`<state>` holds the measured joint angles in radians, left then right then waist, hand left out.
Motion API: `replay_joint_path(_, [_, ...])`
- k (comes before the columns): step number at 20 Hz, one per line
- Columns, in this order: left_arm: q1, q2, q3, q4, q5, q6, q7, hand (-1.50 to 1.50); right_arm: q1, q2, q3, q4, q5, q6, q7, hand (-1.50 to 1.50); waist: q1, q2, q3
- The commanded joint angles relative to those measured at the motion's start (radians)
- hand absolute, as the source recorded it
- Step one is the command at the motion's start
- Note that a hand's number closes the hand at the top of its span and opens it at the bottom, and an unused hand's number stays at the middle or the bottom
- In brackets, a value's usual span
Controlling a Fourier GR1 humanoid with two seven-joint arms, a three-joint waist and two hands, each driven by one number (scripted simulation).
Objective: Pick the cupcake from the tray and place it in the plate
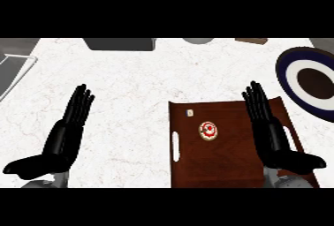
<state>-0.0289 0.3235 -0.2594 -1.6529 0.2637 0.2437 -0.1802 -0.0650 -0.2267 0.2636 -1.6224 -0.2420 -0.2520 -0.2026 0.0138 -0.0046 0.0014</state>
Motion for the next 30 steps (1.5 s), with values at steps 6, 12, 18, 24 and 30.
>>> replay_joint_path(6, [0.068, 0.013, -0.026, 0.197, 0.040, 0.003, 0.269, 0.00, -0.392, -0.224, -0.149, 0.065, -0.112, 0.292, 0.084, 1.50, 0.030, 0.033, 0.000])
replay_joint_path(12, [0.016, -0.050, -0.032, 0.266, 0.059, -0.021, 0.294, 0.00, -0.428, -0.195, -0.227, 0.462, 0.080, 0.164, -0.164, -1.50, 0.004, 0.014, 0.000])
replay_joint_path(18, [0.081, -0.028, -0.008, 0.162, 0.063, -0.046, 0.354, 0.00, -0.457, -0.274, -0.280, 0.559, 0.072, 0.360, -0.271, -1.50, -0.003, 0.006, -0.001])
replay_joint_path(24, [0.020, -0.061, -0.006, 0.228, 0.054, -0.032, 0.358, 0.00, -0.462, -0.410, -0.096, 0.433, 0.232, 0.463, -0.058, -1.50, -0.017, -0.001, -0.004])
replay_joint_path(30, [-0.006, -0.039, 0.026, 0.248, 0.053, -0.046, 0.375, 0.00, -0.472, -0.435, 0.028, 0.291, 0.345, 0.534, 0.090, -1.50, -0.018, 0.001, -0.003])
